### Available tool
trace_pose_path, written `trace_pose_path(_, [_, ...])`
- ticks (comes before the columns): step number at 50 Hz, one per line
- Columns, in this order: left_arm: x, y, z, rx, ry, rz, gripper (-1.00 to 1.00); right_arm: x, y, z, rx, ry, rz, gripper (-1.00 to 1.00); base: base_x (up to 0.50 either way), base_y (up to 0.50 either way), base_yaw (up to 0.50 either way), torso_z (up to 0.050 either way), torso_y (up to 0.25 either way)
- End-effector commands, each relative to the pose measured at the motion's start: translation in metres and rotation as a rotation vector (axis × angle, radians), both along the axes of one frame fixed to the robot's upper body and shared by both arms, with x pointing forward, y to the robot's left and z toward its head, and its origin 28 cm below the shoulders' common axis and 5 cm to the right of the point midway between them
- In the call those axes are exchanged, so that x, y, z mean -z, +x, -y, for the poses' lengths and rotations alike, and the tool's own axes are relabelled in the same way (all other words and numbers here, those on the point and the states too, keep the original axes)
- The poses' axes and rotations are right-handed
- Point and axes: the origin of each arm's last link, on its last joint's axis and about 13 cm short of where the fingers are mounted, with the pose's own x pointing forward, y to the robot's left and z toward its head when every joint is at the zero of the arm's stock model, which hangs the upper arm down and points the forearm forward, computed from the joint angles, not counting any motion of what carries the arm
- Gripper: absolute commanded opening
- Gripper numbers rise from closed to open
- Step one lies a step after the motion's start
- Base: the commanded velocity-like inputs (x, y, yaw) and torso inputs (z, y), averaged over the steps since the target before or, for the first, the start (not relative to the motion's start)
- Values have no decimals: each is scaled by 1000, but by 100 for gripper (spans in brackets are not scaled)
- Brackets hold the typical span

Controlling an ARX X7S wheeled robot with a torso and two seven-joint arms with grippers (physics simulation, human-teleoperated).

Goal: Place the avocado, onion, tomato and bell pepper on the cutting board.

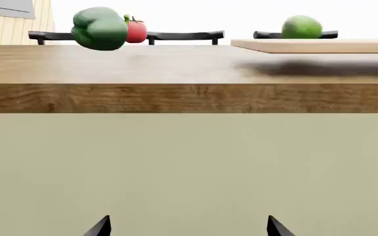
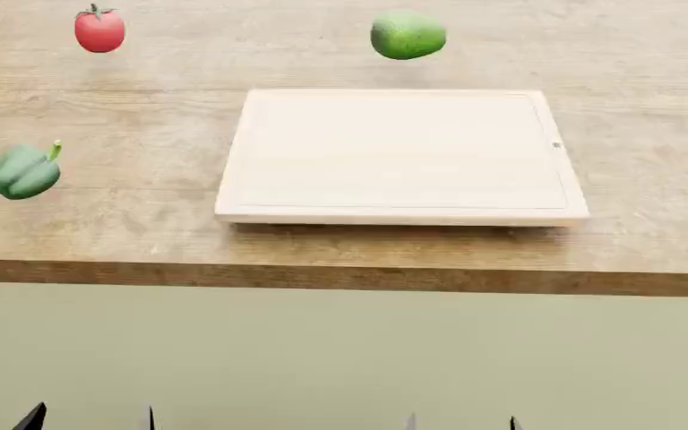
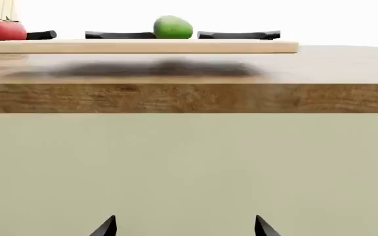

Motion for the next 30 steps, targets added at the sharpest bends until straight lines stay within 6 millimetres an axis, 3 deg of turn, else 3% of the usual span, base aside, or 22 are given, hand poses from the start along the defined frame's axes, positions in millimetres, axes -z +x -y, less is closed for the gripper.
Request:
trace_pose_path(1, [-1,-1,0,0,4,0,100,-1,-1,0,0,0,0,100,0,0,0,0,0])
trace_pose_path(27, [1,0,-1,9,32,-20,100,2,2,-3,-12,33,-18,100,0,0,0,0,0])
trace_pose_path(30, [1,0,-2,17,15,-33,100,3,2,-3,-15,28,-17,100,0,0,0,50,0])
